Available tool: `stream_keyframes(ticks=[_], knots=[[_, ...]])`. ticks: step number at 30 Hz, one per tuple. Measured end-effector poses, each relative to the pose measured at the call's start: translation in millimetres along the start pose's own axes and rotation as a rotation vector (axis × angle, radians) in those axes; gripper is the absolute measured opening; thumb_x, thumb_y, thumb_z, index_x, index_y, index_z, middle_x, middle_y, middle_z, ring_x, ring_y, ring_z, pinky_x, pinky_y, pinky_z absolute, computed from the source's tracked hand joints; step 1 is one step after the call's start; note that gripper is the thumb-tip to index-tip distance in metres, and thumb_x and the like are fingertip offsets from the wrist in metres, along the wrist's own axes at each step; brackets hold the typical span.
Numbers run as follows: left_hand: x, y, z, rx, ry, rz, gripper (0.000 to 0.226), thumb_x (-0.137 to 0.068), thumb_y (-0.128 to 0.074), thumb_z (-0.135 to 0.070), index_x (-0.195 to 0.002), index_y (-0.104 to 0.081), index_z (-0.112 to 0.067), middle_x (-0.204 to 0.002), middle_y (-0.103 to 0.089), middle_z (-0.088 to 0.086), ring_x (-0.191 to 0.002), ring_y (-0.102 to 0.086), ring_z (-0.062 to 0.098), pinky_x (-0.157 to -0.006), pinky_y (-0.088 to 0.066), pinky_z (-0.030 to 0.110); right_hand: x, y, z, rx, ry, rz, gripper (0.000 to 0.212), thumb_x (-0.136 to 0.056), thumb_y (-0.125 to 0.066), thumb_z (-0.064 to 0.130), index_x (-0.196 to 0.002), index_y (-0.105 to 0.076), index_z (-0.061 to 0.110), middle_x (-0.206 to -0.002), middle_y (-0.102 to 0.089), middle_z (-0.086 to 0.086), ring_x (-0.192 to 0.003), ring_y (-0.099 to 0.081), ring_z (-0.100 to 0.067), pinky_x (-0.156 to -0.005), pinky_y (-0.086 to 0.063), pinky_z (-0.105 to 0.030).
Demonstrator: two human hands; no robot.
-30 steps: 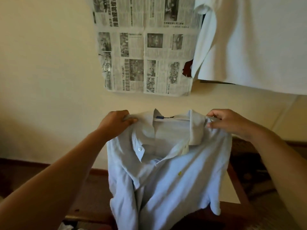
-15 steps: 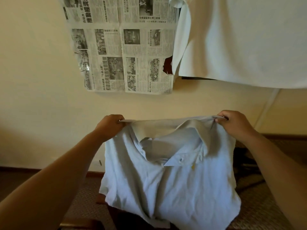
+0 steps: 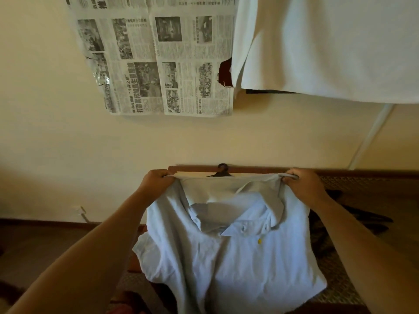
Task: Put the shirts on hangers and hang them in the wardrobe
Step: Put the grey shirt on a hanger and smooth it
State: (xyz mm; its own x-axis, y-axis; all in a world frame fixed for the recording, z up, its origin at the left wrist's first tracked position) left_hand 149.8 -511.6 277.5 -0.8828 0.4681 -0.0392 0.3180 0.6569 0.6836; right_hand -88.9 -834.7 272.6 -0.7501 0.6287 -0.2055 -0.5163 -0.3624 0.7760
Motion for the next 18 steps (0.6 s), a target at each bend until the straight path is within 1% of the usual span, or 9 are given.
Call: stream_keyframes(ticks=[2, 4, 7, 9, 11, 13, 14, 16, 18], knots=[[-9, -5, 12, -0.065, 0.007, 0.033, 0.019, -0.09, -0.054, -0.015, -0.081, -0.07, -0.009, -0.085, -0.068, 0.013, -0.079, -0.056, 0.02, -0.064, -0.04, 0.028, -7, -9, -12, 0.04, -0.019, 0.036, 0.025, -0.09, -0.063, 0.017, -0.073, -0.065, -0.001, -0.069, -0.062, -0.014, -0.068, -0.057, -0.027, -0.058, -0.036, -0.03], [-20, -11, 23, -0.178, 0.001, 0.059, 0.021, -0.093, -0.052, -0.017, -0.084, -0.07, -0.012, -0.089, -0.068, 0.01, -0.083, -0.057, 0.023, -0.066, -0.038, 0.029, -16, -17, -23, 0.087, -0.042, 0.018, 0.039, -0.089, -0.065, 0.023, -0.061, -0.057, -0.002, -0.06, -0.057, -0.017, -0.059, -0.053, -0.028, -0.053, -0.031, -0.032], [-46, -23, 40, -0.287, -0.001, 0.034, 0.03, -0.099, -0.046, -0.028, -0.095, -0.069, -0.009, -0.099, -0.068, 0.013, -0.092, -0.059, 0.031, -0.072, -0.038, 0.032, -37, -28, -32, 0.139, -0.079, -0.02, 0.052, -0.088, -0.066, 0.034, -0.05, -0.041, 0.009, -0.047, -0.039, -0.009, -0.046, -0.039, -0.021, -0.049, -0.025, -0.033], [-69, -32, 54, -0.317, 0.051, 0.052, 0.034, -0.098, -0.046, -0.035, -0.096, -0.068, -0.009, -0.101, -0.067, 0.015, -0.095, -0.059, 0.034, -0.075, -0.042, 0.035, -55, -39, -37, 0.195, -0.113, 0.003, 0.055, -0.088, -0.064, 0.042, -0.051, -0.038, 0.011, -0.048, -0.036, -0.007, -0.045, -0.038, -0.02, -0.05, -0.026, -0.034], [-96, -42, 69, -0.344, 0.086, 0.11, 0.036, -0.095, -0.049, -0.044, -0.092, -0.067, -0.014, -0.097, -0.067, 0.013, -0.093, -0.06, 0.032, -0.075, -0.045, 0.035, -78, -50, -43, 0.23, -0.149, 0.048, 0.058, -0.086, -0.063, 0.048, -0.05, -0.035, 0.012, -0.047, -0.034, -0.006, -0.045, -0.037, -0.019, -0.05, -0.026, -0.033], [-124, -53, 82, -0.323, 0.103, 0.171, 0.037, -0.091, -0.054, -0.051, -0.087, -0.068, -0.017, -0.093, -0.067, 0.008, -0.09, -0.06, 0.027, -0.075, -0.047, 0.034, -103, -61, -50, 0.253, -0.177, 0.107, 0.057, -0.086, -0.063, 0.047, -0.051, -0.032, 0.014, -0.048, -0.032, -0.005, -0.044, -0.036, -0.019, -0.049, -0.024, -0.032], [-139, -59, 87, -0.294, 0.11, 0.199, 0.037, -0.09, -0.056, -0.05, -0.091, -0.07, -0.015, -0.093, -0.067, 0.006, -0.089, -0.06, 0.025, -0.077, -0.047, 0.034, -116, -67, -53, 0.263, -0.186, 0.137, 0.056, -0.087, -0.063, 0.045, -0.052, -0.033, 0.013, -0.049, -0.033, -0.005, -0.045, -0.037, -0.019, -0.049, -0.023, -0.032], [-168, -71, 94, -0.249, 0.116, 0.261, 0.032, -0.091, -0.06, -0.042, -0.097, -0.07, -0.013, -0.095, -0.065, 0.005, -0.09, -0.059, 0.023, -0.076, -0.044, 0.03, -145, -80, -62, 0.269, -0.203, 0.21, 0.05, -0.089, -0.063, 0.037, -0.052, -0.039, 0.012, -0.052, -0.04, -0.006, -0.05, -0.042, -0.021, -0.053, -0.028, -0.032], [-196, -83, 102, -0.211, 0.113, 0.315, 0.02, -0.091, -0.062, -0.03, -0.093, -0.07, -0.012, -0.094, -0.063, 0.006, -0.095, -0.06, 0.026, -0.07, -0.04, 0.027, -171, -95, -72, 0.317, -0.214, 0.29, 0.04, -0.093, -0.06, 0.026, -0.057, -0.053, 0.01, -0.06, -0.052, -0.008, -0.06, -0.05, -0.024, -0.057, -0.034, -0.032]])
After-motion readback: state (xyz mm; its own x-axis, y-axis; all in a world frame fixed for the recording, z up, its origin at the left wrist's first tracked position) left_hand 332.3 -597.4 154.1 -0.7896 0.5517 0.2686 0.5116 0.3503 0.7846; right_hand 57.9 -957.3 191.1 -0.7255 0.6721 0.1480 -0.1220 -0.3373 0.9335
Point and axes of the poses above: each hand's wrist, its own x-axis away from the middle knuckle, its own y-axis out of the back of the hand, z = x × y, the point moved 1 cm from there along -x, towards the middle knuckle
